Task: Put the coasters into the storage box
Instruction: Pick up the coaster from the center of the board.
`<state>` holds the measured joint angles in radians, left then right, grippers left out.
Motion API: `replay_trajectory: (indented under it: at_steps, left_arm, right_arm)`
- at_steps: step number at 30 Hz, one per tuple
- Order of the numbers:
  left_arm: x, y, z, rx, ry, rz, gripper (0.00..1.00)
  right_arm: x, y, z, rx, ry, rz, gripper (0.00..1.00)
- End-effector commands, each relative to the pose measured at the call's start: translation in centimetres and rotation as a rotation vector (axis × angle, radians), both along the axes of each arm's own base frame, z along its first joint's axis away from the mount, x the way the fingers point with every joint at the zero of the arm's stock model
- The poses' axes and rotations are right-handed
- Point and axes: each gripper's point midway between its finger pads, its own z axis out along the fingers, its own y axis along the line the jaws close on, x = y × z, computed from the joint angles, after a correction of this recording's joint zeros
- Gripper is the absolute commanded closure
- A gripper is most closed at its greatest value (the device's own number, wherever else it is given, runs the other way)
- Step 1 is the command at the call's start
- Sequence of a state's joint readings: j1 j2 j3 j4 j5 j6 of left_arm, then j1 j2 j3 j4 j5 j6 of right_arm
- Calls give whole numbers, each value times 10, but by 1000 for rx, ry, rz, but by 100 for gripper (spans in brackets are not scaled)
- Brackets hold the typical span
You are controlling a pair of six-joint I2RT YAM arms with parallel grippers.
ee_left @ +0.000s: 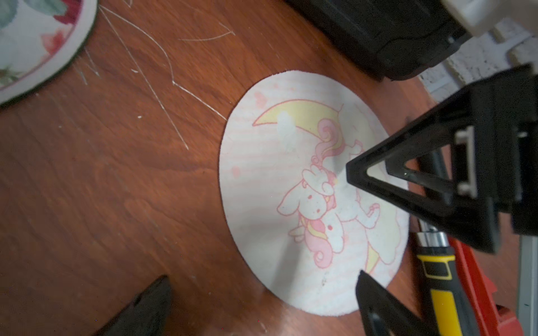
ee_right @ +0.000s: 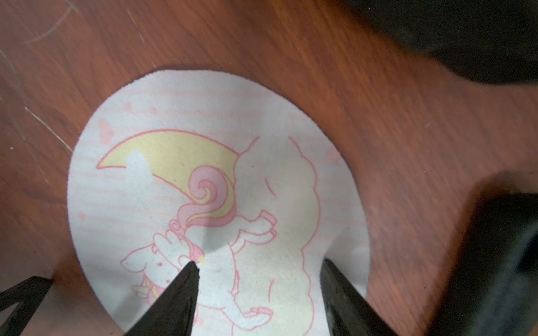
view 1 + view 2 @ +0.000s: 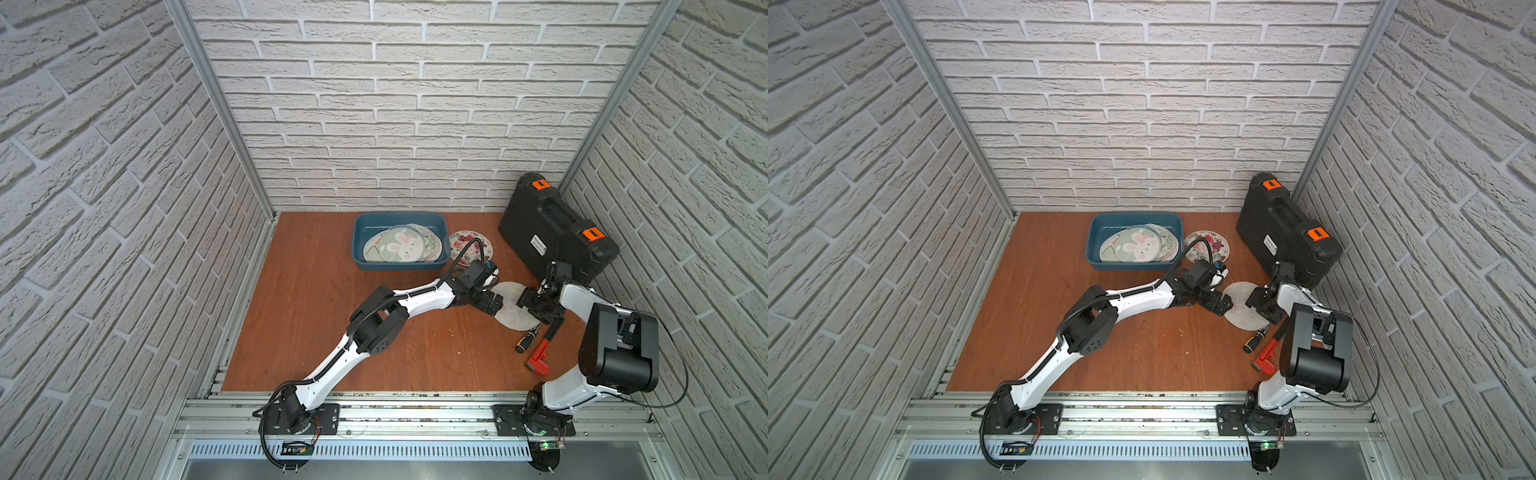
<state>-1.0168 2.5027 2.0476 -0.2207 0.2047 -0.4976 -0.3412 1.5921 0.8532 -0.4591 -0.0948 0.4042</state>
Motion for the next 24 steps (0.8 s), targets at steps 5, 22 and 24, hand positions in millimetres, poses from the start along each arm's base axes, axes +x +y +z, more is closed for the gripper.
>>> replay_trajectory:
  at_steps: [5,22,24]
  left_arm:
    - [-12,-9,-25,-15,82,-24,2]
    - [-29,-21,-32,-50,147,-75,30]
    - [-31,-23,-32,-55,151,-83,33]
  right_arm:
    - [17,34,-6,68,-20,106,34]
    - [25,57,-13,71,-2,171,35]
    - [25,57,-13,70,-1,171,35]
